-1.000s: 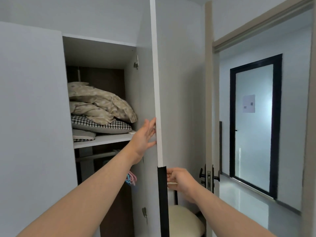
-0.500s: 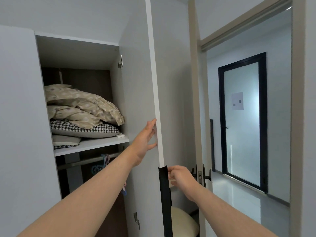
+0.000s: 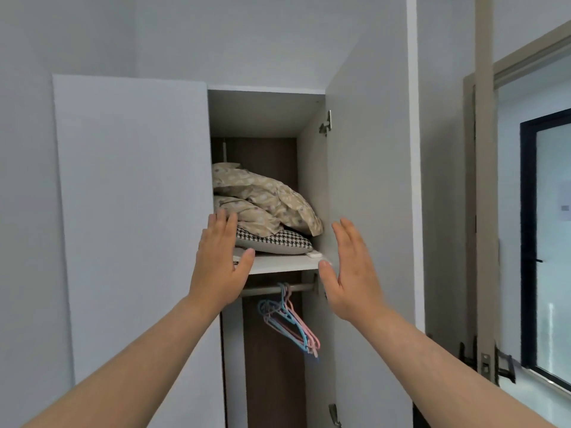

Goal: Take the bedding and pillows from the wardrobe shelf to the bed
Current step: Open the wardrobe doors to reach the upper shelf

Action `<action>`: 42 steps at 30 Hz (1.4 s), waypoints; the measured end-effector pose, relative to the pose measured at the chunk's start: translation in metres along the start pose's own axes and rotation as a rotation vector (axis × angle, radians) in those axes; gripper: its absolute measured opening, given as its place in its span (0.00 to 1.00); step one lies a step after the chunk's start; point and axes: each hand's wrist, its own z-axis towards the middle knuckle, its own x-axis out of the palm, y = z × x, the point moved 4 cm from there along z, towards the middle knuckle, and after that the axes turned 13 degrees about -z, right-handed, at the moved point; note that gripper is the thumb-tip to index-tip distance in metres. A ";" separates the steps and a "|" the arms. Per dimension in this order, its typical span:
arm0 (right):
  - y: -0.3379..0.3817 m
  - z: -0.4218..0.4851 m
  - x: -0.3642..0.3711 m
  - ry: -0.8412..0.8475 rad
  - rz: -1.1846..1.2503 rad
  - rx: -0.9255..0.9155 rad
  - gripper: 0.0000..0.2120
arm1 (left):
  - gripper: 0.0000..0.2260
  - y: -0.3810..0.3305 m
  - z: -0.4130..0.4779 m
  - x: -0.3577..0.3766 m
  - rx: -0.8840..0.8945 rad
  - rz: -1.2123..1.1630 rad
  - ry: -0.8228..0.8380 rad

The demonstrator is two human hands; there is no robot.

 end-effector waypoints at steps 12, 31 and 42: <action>0.090 0.067 0.128 0.064 0.045 -0.084 0.31 | 0.36 0.144 0.032 -0.047 -0.071 0.163 -0.043; 0.071 0.087 0.369 0.416 -0.312 -0.150 0.29 | 0.47 0.275 0.077 0.076 -0.226 0.349 0.047; 0.049 0.078 0.400 0.400 -0.348 -0.226 0.33 | 0.50 0.280 0.082 0.104 -0.316 0.447 -0.010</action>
